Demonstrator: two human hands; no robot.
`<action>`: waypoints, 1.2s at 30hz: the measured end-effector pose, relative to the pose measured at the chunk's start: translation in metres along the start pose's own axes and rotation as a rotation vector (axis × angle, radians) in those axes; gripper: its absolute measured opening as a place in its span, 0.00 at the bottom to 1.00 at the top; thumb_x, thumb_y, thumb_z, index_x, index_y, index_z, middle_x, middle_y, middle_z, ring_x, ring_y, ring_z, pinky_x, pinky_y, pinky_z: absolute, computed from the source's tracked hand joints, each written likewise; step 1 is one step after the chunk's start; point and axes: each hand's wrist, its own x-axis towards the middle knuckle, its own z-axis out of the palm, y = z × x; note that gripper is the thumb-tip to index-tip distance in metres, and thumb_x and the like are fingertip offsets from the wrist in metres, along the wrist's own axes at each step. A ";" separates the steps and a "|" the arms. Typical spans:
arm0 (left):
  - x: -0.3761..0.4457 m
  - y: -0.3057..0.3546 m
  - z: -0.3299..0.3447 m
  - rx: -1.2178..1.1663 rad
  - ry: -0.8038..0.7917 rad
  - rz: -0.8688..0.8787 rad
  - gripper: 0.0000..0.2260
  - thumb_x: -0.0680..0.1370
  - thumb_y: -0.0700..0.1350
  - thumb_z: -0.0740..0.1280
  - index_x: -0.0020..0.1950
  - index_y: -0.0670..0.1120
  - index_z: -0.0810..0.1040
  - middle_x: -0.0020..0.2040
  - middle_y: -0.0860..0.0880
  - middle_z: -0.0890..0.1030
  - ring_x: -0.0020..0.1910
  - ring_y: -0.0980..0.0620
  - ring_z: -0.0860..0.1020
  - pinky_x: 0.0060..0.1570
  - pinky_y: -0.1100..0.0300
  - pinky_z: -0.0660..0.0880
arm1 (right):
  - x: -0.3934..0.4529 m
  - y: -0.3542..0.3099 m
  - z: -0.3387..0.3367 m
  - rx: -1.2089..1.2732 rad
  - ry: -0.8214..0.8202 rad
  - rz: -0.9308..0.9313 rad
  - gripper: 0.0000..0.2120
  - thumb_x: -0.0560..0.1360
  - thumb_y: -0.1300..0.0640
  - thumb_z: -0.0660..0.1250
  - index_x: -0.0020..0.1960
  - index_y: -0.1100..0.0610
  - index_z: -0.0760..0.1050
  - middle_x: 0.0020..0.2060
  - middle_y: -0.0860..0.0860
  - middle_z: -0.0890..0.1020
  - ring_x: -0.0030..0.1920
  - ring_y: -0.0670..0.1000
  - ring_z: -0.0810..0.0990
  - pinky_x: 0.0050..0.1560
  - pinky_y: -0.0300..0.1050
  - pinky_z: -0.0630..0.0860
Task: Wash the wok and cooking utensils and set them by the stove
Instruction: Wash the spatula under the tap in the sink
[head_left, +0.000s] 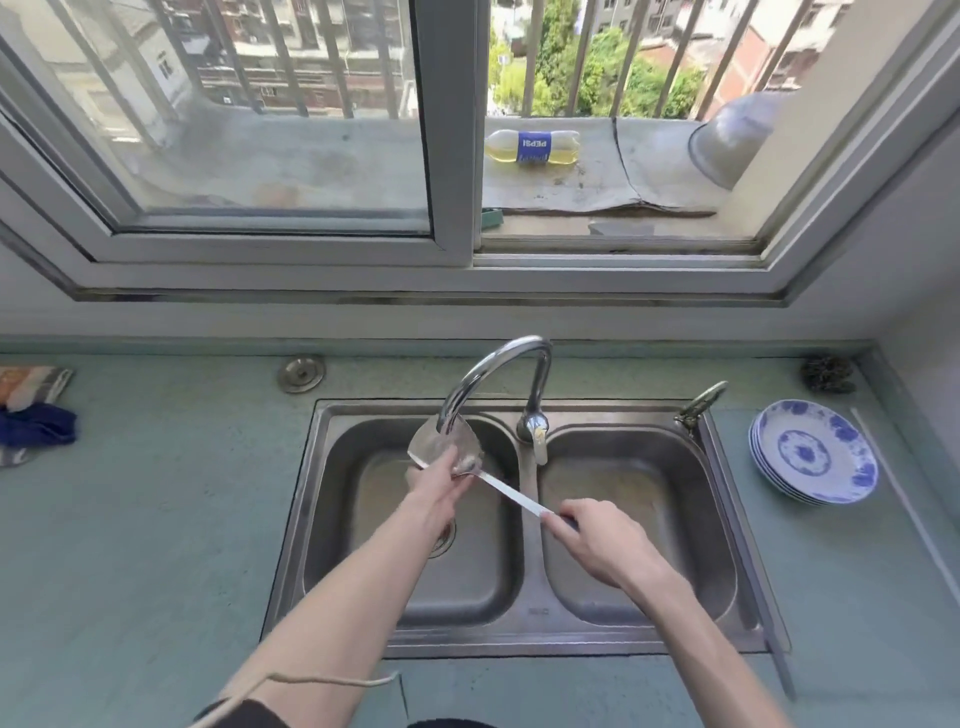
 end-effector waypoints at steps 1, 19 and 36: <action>0.005 0.005 -0.004 0.050 -0.013 0.036 0.12 0.78 0.36 0.72 0.59 0.37 0.75 0.49 0.36 0.84 0.32 0.46 0.84 0.29 0.55 0.82 | -0.004 -0.004 0.000 0.020 0.007 0.010 0.23 0.82 0.37 0.57 0.42 0.53 0.74 0.36 0.49 0.82 0.39 0.56 0.80 0.41 0.49 0.76; 0.015 0.024 -0.022 0.160 -0.112 0.231 0.07 0.81 0.42 0.70 0.52 0.38 0.79 0.43 0.41 0.85 0.34 0.48 0.85 0.34 0.58 0.83 | -0.054 -0.035 -0.017 0.801 0.263 0.098 0.04 0.77 0.52 0.74 0.50 0.52 0.85 0.37 0.49 0.87 0.30 0.46 0.77 0.29 0.39 0.72; -0.001 0.028 -0.027 0.293 0.076 0.464 0.20 0.68 0.48 0.82 0.54 0.42 0.80 0.47 0.48 0.84 0.45 0.50 0.82 0.50 0.56 0.78 | -0.054 -0.002 0.002 0.405 0.338 0.199 0.12 0.76 0.38 0.70 0.45 0.46 0.83 0.36 0.45 0.86 0.40 0.47 0.83 0.40 0.42 0.76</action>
